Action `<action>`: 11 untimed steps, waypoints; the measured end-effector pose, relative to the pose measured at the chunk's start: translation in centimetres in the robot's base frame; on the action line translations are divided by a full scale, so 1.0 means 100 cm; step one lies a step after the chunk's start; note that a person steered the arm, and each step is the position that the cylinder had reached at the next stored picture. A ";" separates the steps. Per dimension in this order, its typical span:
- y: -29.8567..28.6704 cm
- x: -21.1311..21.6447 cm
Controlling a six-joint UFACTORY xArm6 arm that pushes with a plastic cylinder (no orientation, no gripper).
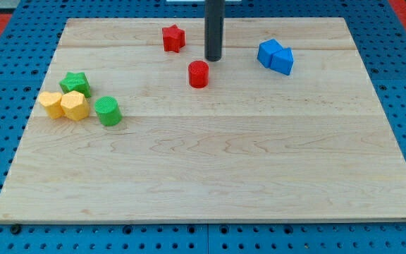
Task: Move the red star down to the right
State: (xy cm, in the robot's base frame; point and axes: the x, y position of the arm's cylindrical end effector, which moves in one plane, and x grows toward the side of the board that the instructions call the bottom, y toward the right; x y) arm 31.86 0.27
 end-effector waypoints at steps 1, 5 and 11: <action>-0.005 -0.001; -0.120 -0.043; -0.025 -0.089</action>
